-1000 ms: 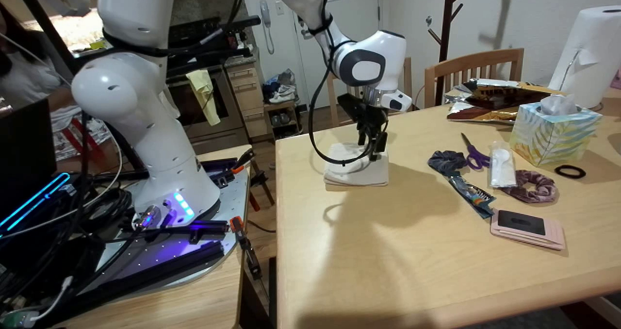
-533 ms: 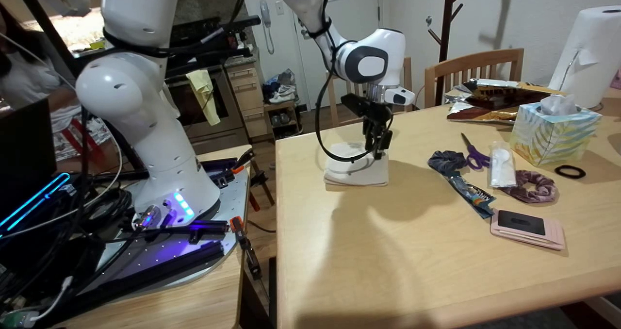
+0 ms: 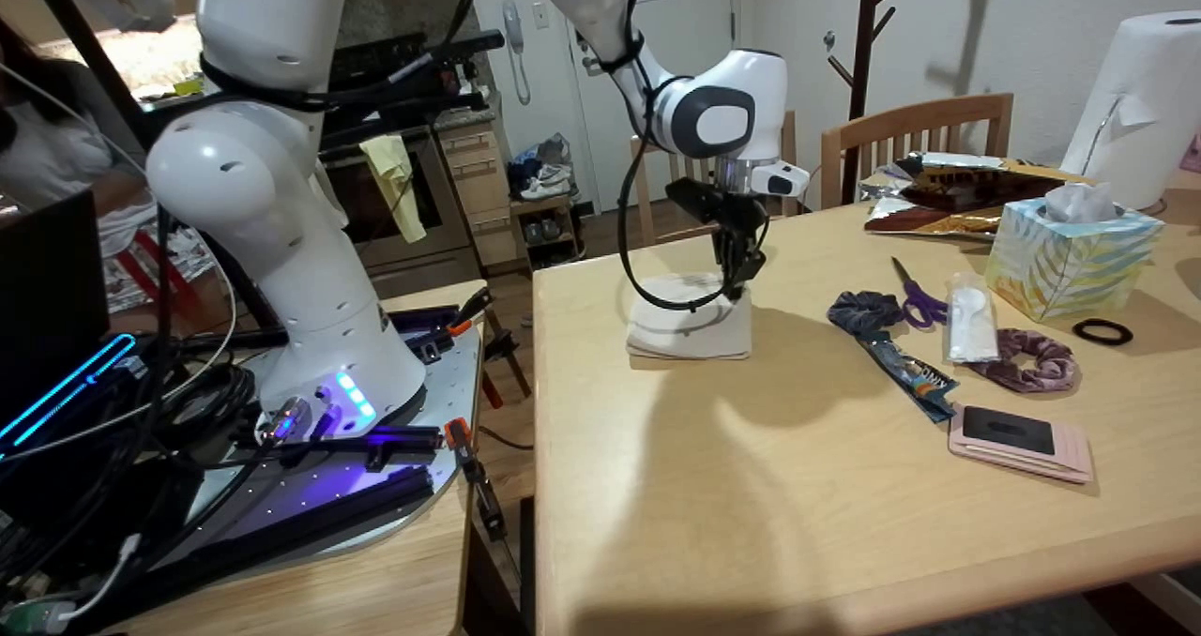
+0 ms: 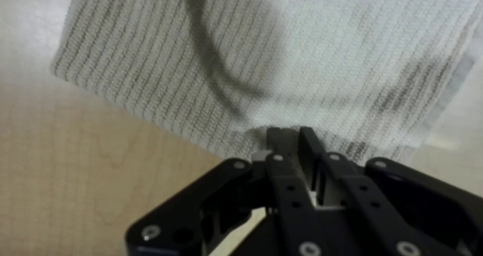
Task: Move the plastic spoon forward then wipe the table with the cloth.
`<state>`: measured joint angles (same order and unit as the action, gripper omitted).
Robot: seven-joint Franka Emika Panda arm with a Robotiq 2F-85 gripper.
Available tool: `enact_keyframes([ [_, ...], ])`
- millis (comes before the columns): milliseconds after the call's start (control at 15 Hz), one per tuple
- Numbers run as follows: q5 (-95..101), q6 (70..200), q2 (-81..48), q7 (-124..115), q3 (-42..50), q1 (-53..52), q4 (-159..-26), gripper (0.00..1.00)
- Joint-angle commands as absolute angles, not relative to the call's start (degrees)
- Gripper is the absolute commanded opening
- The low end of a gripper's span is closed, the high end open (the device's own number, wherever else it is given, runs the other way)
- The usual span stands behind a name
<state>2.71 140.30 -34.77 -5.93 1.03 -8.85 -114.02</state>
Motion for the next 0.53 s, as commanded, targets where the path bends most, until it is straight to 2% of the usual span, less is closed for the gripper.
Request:
enact_keyframes([
  [0,3.1,141.5,-34.6,-2.9,-0.4,-6.9,-114.0,0.37],
  [67,3.8,141.2,-34.4,-1.7,-0.4,-6.8,-114.1,0.33],
  [133,4.2,138.8,-34.3,-0.6,-0.5,-6.8,-113.6,0.34],
  [200,3.4,140.4,-34.8,-3.6,0.0,-7.6,-113.8,0.14],
  [400,3.5,140.0,-34.8,-2.3,-0.1,-7.4,-113.7,0.34],
  [467,3.5,140.0,-34.8,-2.3,-0.1,-7.4,-113.7,0.34],
])
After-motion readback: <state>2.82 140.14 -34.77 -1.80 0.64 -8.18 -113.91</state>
